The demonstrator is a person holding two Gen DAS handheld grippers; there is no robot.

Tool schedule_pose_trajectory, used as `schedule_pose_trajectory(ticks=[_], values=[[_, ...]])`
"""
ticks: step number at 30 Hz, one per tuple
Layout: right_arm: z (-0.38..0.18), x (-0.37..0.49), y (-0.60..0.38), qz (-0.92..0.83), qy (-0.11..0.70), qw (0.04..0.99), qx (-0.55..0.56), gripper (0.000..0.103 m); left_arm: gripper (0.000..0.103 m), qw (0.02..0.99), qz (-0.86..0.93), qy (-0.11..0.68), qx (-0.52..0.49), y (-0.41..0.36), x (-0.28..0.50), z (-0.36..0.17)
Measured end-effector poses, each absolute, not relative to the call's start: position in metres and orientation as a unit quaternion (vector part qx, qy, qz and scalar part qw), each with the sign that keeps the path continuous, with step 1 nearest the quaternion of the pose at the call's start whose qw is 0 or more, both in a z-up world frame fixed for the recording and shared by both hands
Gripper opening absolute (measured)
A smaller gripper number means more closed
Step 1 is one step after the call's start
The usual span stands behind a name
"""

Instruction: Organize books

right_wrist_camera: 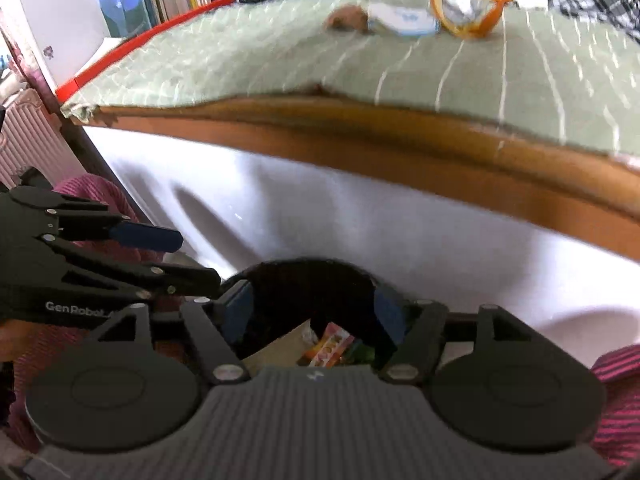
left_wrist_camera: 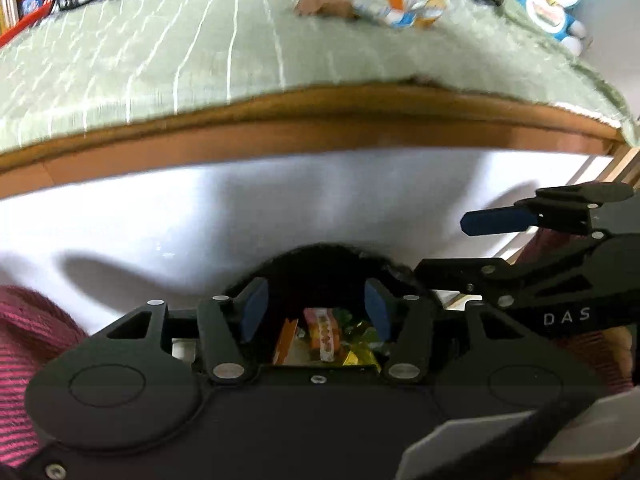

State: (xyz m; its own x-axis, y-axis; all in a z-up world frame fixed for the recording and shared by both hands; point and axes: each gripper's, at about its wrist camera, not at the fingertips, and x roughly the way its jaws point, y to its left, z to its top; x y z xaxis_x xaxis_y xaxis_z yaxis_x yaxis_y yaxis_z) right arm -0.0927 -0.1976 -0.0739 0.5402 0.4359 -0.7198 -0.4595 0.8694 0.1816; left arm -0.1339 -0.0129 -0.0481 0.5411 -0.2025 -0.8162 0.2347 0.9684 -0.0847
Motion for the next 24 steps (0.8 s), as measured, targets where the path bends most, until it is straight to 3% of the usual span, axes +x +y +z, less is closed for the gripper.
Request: schedule_pose_trajectory(ticks=[7, 13, 18, 21, 24], values=[[-0.018, -0.096, -0.222, 0.266, 0.323, 0.908, -0.003, 0.08, 0.071, 0.912, -0.152, 0.379, 0.018, -0.01, -0.14, 0.005], [0.015, -0.084, -0.238, 0.205, 0.248, 0.947, -0.012, 0.083, 0.072, 0.938, -0.147, 0.315, 0.017, -0.02, -0.12, 0.039], [0.021, -0.055, -0.246, 0.131, 0.227, 0.965, -0.024, 0.082, 0.06, 0.95, -0.129, 0.285, 0.017, -0.031, -0.081, 0.046], [0.015, -0.035, -0.246, 0.109, 0.236, 0.965, -0.034, 0.073, 0.048, 0.951, -0.112, 0.288, 0.022, -0.037, -0.055, 0.043], [0.008, -0.018, -0.248, 0.104, 0.251, 0.962, -0.031, 0.066, 0.047, 0.952, -0.1, 0.288, 0.018, -0.04, -0.033, 0.037]])
